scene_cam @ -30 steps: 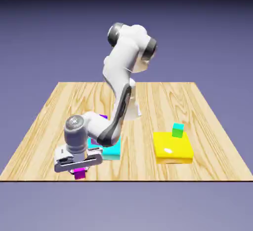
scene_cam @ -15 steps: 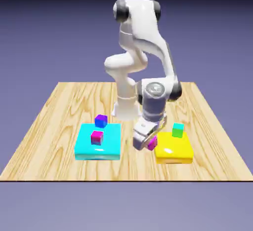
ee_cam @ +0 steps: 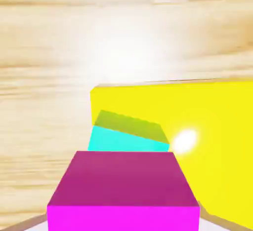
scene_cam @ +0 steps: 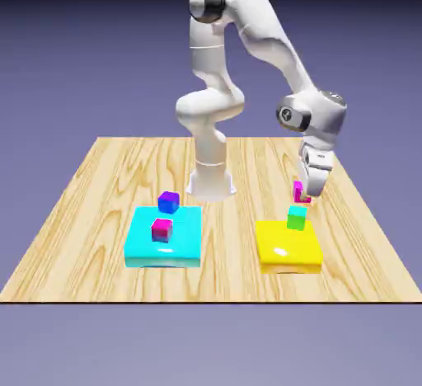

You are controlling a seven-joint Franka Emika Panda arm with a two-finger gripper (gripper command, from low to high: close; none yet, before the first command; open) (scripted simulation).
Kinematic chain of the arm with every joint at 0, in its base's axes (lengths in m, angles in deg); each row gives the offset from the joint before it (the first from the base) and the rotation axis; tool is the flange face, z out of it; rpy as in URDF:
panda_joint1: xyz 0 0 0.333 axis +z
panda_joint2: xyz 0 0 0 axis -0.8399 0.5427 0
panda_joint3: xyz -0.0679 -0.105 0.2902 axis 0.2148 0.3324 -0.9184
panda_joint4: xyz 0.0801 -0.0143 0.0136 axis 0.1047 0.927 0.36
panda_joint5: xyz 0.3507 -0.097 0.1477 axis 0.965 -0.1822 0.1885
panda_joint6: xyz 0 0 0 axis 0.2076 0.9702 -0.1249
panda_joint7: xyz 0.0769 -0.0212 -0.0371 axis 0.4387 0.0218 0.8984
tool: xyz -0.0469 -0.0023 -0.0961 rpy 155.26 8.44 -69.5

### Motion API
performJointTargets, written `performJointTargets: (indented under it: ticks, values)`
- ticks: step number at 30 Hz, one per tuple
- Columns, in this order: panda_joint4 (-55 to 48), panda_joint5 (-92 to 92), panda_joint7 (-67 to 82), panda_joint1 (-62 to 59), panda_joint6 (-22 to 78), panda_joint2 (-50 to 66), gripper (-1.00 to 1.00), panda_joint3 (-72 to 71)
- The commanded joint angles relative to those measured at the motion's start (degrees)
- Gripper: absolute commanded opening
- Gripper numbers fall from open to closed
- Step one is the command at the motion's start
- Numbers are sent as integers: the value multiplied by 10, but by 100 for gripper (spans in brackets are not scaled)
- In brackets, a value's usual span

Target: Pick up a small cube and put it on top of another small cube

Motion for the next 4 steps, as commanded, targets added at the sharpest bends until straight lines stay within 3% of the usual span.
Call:
performJointTargets:
  ticks: [1, 4]
  values:
    - [0, -1, -1, 1, 0, 0, 100, -1]
    - [-14, 16, 12, 4, 49, -37, 100, -5]
